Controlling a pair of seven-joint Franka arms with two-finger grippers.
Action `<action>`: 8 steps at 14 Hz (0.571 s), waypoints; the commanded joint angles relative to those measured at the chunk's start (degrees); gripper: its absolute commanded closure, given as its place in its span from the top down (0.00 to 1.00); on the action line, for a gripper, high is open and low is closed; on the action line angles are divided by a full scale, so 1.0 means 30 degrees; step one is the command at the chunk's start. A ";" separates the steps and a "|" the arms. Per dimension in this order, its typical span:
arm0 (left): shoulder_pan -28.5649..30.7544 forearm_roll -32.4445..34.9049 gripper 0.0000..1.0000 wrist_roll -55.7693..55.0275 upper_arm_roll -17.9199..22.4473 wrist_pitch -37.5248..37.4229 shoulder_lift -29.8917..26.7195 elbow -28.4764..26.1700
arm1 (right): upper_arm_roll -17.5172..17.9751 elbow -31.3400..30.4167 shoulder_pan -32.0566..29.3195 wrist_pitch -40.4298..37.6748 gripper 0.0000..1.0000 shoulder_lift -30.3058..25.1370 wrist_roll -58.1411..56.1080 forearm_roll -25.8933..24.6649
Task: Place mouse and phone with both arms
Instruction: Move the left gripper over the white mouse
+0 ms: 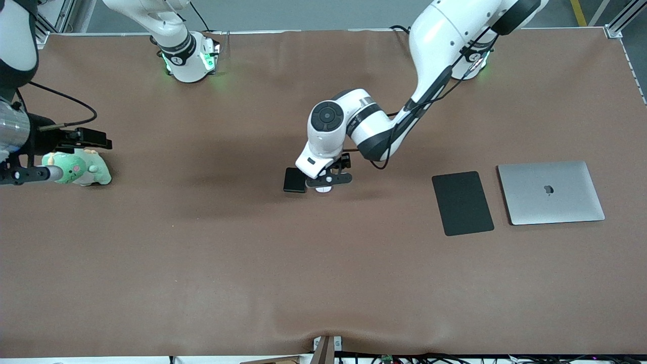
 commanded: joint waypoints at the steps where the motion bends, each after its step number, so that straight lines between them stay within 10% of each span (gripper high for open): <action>1: -0.1166 0.0606 1.00 -0.0549 0.1116 0.0231 0.0727 0.0883 | 0.0006 0.0430 0.0158 -0.0199 1.00 0.0926 -0.0128 0.0142; 8: -0.1402 0.0664 1.00 -0.0491 0.1236 0.0729 0.1314 0.0853 | 0.0094 0.0430 0.0801 -0.0171 1.00 0.1690 -0.0158 0.0317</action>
